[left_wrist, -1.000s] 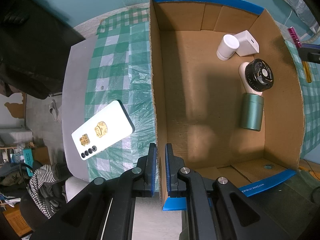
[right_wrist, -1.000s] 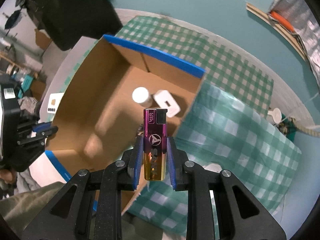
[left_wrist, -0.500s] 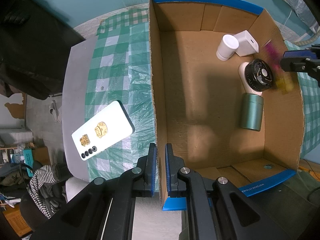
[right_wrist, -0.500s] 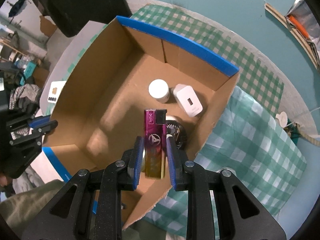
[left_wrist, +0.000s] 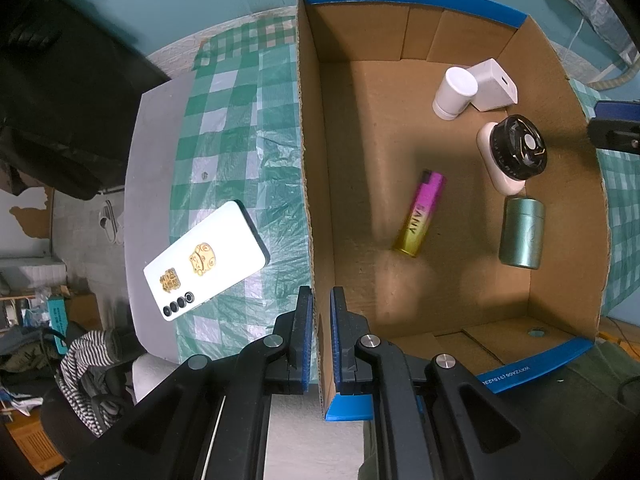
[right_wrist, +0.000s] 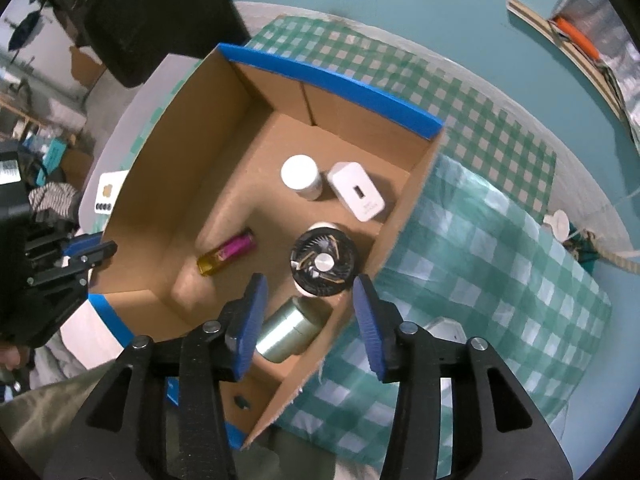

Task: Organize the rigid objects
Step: 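Lower the lighter into the box and open the right gripper, then move the right tool to the blue-labelled pill bottle and grasp it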

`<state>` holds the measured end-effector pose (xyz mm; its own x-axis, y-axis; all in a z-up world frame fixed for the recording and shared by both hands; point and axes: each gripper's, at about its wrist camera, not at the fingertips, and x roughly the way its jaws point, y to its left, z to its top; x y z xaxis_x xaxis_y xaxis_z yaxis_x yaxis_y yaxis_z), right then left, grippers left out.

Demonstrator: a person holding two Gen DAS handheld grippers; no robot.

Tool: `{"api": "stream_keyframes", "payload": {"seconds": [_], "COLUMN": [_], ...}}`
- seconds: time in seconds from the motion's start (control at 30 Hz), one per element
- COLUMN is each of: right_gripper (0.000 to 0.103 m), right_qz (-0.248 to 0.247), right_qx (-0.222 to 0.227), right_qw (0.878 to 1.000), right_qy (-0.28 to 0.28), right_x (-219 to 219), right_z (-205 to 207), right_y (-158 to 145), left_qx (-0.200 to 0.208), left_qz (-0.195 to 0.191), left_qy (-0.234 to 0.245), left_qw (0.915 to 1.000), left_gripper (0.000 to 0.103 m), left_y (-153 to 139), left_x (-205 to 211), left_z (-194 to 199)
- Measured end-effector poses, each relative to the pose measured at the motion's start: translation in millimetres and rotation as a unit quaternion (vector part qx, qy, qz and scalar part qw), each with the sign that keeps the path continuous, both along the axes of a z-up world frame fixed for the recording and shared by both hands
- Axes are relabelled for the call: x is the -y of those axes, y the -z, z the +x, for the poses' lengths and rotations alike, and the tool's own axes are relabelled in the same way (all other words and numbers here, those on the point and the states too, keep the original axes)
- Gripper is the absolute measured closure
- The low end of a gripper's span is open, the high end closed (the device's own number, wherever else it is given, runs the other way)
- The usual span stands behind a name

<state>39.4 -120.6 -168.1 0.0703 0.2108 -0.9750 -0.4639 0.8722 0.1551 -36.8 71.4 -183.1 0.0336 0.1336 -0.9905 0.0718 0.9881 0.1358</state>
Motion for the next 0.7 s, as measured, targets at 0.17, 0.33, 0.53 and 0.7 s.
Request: {"api": "stream_keyframes", "payload": {"seconds": [0.17, 0.33, 0.53, 0.7], "right_gripper": [0.058, 0.055, 0.05, 0.05], "right_qz": [0.006, 0.006, 0.001, -0.003], "right_qx": [0.001, 0.001, -0.011, -0.028], "right_qw": [1.0, 0.998, 0.993, 0.985], "right_qy": [0.03, 0.057, 0.114, 0.172], "right_x": [18.5, 37.4, 74.9, 114.7], "right_z": [-1.4, -3.3, -3.1, -1.5], "right_y": [-6.1, -7.3, 2.3, 17.6], "left_qx": [0.0, 0.0, 0.0, 0.0], "left_qz": [0.0, 0.0, 0.0, 0.0], "left_qy": [0.0, 0.0, 0.0, 0.0], "left_qw": [1.0, 1.0, 1.0, 1.0], "left_gripper": [0.095, 0.095, 0.095, 0.095], "left_y": [0.9, 0.9, 1.2, 1.1], "left_x": [-0.4, -0.4, -0.9, -0.5], "left_z": [-0.4, -0.4, -0.1, -0.3]}}
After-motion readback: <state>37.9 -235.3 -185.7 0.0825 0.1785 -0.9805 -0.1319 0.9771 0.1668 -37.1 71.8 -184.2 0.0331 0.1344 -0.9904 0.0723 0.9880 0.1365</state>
